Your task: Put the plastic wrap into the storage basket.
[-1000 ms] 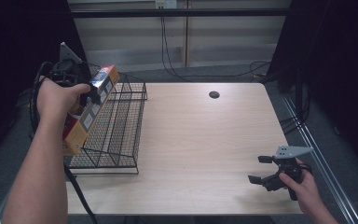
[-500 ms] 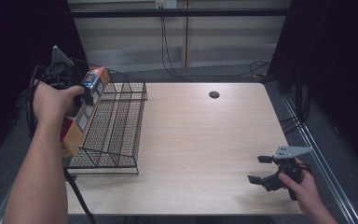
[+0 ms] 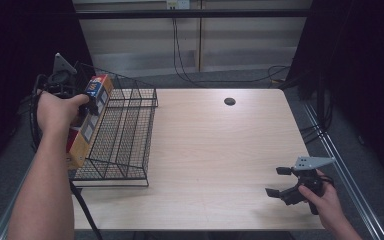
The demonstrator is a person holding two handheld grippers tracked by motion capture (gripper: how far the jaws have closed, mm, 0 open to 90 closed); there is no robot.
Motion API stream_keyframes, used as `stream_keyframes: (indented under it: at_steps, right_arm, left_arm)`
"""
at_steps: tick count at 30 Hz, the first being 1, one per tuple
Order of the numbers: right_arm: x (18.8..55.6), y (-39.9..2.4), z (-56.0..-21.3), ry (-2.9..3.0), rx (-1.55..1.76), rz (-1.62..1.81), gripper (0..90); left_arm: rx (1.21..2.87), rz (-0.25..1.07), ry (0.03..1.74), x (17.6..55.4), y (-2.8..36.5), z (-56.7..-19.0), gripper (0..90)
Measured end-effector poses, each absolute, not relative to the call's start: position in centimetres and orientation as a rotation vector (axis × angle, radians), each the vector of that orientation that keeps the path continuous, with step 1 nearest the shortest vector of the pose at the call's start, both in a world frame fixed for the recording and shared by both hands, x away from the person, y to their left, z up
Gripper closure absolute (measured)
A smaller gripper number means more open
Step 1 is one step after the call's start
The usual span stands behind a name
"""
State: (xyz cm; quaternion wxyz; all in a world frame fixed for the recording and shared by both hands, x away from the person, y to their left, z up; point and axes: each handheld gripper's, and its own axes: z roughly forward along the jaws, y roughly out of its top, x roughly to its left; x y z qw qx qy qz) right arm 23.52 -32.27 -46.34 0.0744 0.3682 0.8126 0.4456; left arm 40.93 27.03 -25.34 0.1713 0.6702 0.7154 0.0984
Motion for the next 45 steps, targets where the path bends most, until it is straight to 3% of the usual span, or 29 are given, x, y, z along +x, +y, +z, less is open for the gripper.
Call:
stream_keyframes:
  at_steps: [45]
  right_arm:
    - [23.6, -32.1, -46.5, 2.442, 1.120, 1.358, 3.4]
  left_arm:
    - [1.901, 0.285, 2.107, 41.9, 28.1, -27.9, 42.6]
